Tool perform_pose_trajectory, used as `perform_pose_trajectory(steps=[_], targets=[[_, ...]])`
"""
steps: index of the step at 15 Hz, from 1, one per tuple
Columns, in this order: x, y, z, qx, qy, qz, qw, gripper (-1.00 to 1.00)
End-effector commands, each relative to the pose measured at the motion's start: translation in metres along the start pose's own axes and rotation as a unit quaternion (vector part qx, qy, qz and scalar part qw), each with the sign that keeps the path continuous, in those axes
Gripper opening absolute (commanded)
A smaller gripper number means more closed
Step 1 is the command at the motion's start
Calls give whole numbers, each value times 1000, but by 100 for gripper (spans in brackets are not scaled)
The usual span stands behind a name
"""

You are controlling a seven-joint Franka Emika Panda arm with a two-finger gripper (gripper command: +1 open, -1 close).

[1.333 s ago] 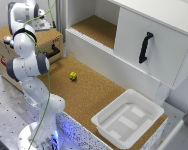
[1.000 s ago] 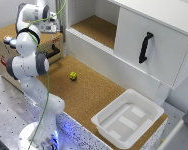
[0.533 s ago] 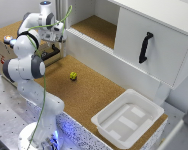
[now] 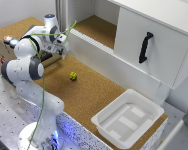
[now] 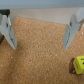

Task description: Take off the yellow block that is on top of the other one

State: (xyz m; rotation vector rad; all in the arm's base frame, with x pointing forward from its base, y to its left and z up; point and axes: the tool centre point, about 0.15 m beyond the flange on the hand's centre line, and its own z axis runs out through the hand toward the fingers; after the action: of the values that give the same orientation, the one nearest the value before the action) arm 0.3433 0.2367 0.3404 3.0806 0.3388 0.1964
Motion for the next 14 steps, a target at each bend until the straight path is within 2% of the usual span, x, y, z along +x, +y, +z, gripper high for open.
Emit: perform_pose_trajectory(steps=[1,5,14], targets=[[17,15,44,33,-8,34,999,-100],[24,19,55,19,-14,36,999,-100],[4,37,91,22,-60,44,997,-100]])
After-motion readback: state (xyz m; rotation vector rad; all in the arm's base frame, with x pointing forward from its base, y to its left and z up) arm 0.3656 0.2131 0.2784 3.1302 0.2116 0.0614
